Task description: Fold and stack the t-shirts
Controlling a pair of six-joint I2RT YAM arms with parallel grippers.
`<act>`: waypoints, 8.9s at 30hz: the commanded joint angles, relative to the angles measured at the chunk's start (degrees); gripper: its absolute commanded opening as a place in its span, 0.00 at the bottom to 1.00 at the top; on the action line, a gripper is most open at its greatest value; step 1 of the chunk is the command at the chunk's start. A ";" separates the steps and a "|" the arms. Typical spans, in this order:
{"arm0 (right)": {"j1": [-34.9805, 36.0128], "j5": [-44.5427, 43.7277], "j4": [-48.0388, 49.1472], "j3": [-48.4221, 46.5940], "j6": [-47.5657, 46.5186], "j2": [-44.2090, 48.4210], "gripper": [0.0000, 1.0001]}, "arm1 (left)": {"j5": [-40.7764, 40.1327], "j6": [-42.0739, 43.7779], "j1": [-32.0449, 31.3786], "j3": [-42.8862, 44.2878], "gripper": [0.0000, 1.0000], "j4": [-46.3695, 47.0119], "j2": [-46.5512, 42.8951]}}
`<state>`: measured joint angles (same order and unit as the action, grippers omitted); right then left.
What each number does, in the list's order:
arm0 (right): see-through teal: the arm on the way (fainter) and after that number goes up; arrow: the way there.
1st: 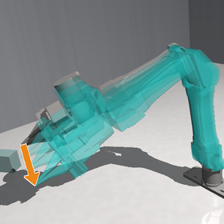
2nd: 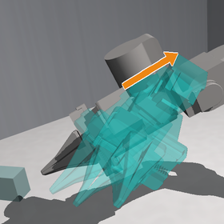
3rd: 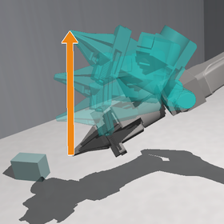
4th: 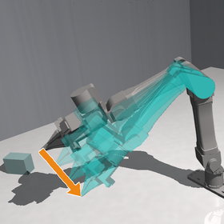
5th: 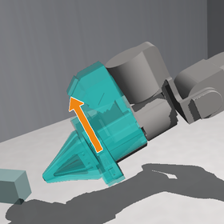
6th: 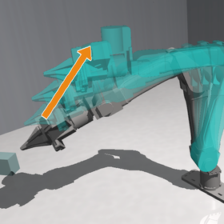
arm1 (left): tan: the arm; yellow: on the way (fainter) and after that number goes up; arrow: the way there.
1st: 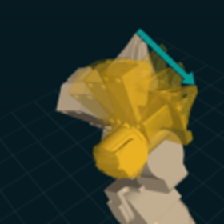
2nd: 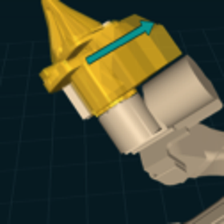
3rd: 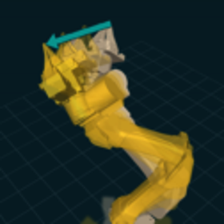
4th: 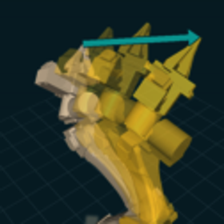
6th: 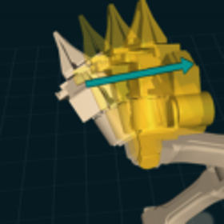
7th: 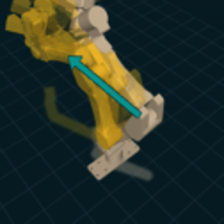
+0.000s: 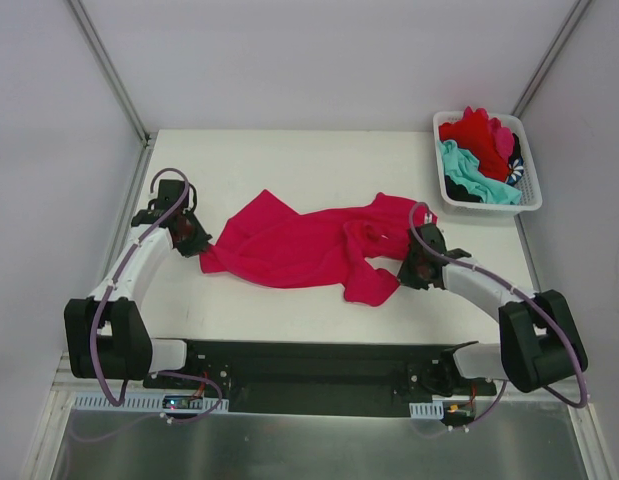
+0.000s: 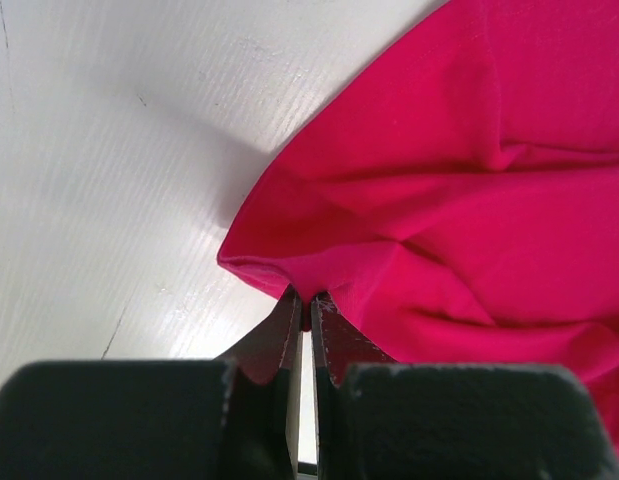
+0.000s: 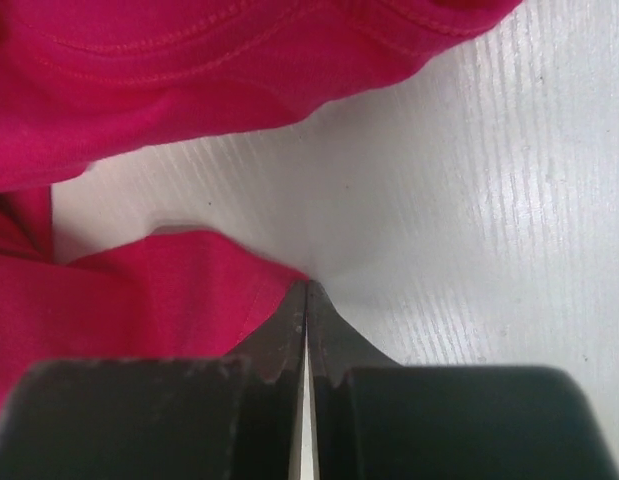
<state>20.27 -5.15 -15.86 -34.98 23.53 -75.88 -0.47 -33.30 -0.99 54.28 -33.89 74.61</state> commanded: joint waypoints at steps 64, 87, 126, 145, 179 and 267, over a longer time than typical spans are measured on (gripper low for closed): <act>-8.32 8.40 -10.33 -90.88 -19.75 -10.52 0.00 | 1.77 -6.32 3.79 68.25 0.00 -6.45 11.35; -13.68 3.04 -13.59 -90.28 -19.05 -5.08 0.00 | 35.80 -20.33 21.03 65.89 0.00 -3.99 11.36; -13.94 11.39 -8.60 -100.47 -18.61 -12.11 0.00 | 32.82 -23.91 20.15 71.84 0.00 -1.36 16.27; -15.53 14.02 -0.93 -102.31 -15.09 -10.35 0.01 | 28.16 -24.54 19.80 69.12 0.00 0.49 10.38; -20.10 19.20 12.80 -108.81 -22.37 -20.64 0.00 | 23.06 -30.96 14.52 93.91 0.00 25.36 32.55; -4.10 17.54 2.23 -51.32 -10.08 -35.64 0.96 | 8.11 -5.81 11.62 22.51 0.94 17.54 31.11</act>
<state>16.05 11.77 -17.34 -80.93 12.99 -108.79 6.42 -41.36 8.40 70.96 -20.43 102.56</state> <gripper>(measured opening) 0.961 0.953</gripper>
